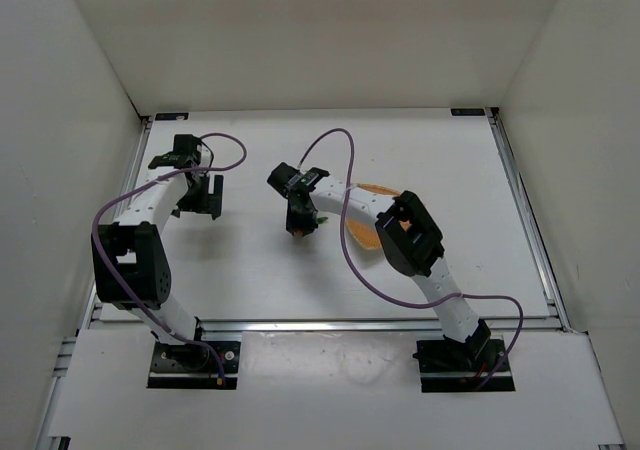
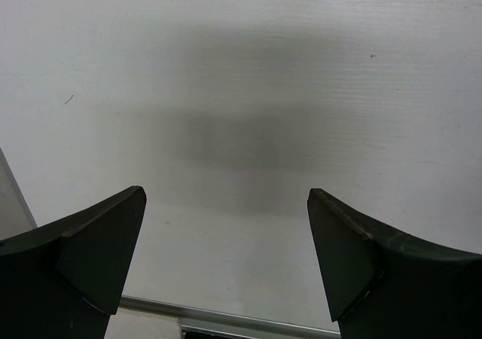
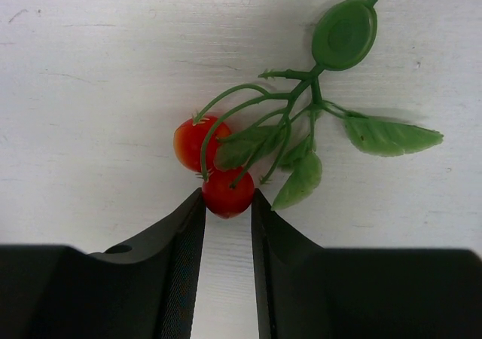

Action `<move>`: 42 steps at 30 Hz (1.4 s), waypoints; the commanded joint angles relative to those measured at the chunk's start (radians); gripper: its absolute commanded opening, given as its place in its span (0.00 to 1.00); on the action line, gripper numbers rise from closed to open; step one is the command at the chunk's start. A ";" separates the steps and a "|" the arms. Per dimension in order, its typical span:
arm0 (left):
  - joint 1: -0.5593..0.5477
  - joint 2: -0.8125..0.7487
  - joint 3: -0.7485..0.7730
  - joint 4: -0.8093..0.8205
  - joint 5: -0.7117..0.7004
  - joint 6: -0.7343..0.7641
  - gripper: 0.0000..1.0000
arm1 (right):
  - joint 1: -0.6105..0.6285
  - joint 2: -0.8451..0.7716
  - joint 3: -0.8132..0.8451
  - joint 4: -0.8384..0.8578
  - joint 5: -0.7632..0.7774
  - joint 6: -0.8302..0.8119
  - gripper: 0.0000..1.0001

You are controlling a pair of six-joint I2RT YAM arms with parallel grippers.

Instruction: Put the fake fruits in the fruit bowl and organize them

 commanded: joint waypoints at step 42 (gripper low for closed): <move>0.035 -0.079 -0.046 0.002 0.039 -0.006 1.00 | -0.526 -1.019 -0.689 -0.120 0.109 -0.210 1.00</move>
